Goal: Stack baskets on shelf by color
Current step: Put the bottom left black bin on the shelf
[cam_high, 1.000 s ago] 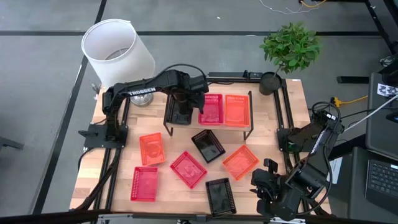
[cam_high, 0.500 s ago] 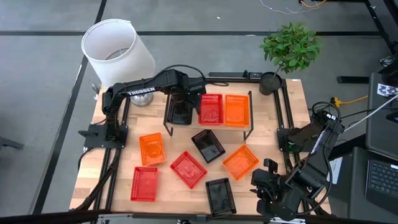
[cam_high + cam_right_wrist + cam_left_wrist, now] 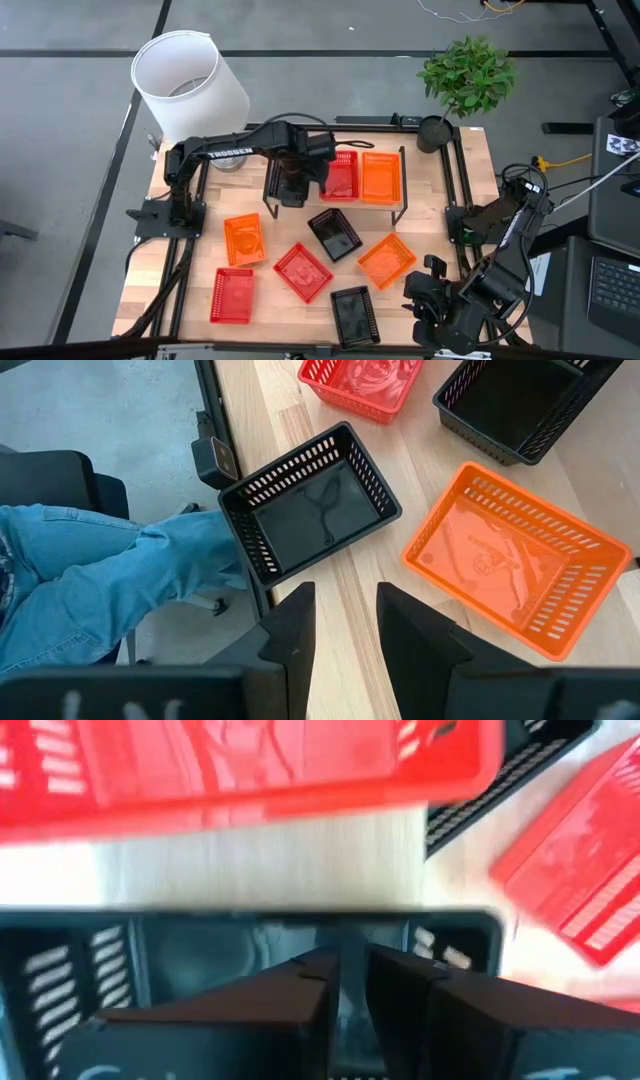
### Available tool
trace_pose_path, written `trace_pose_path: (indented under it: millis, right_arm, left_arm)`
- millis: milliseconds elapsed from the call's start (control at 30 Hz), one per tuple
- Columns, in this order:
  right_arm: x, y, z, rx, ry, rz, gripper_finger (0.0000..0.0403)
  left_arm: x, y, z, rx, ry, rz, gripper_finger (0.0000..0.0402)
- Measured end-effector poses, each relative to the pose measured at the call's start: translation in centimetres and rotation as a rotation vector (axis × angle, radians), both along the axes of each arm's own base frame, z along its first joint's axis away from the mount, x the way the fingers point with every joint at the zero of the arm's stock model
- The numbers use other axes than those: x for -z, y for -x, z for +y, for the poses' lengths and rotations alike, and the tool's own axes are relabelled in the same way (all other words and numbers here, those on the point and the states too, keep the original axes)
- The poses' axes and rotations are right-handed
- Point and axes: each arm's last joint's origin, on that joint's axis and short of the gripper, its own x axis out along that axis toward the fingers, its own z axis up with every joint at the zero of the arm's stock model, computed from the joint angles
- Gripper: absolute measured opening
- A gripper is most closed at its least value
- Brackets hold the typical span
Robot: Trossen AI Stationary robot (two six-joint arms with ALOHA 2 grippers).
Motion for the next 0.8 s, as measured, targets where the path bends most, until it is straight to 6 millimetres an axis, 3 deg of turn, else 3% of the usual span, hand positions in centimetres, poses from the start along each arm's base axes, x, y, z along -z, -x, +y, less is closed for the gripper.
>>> trace_pose_path:
  millis: [667,800]
  right_arm:
    - [0.0,0.0,0.0,0.0,0.0,0.0,0.0108]
    - [0.0,0.0,0.0,-0.002,-0.004,0.004,0.0108]
  left_arm:
    - [-0.2,-0.6,0.1,0.001,-0.011,-0.067,0.0039]
    - [-1.5,0.3,0.1,-0.016,-0.06,-0.012,0.0039]
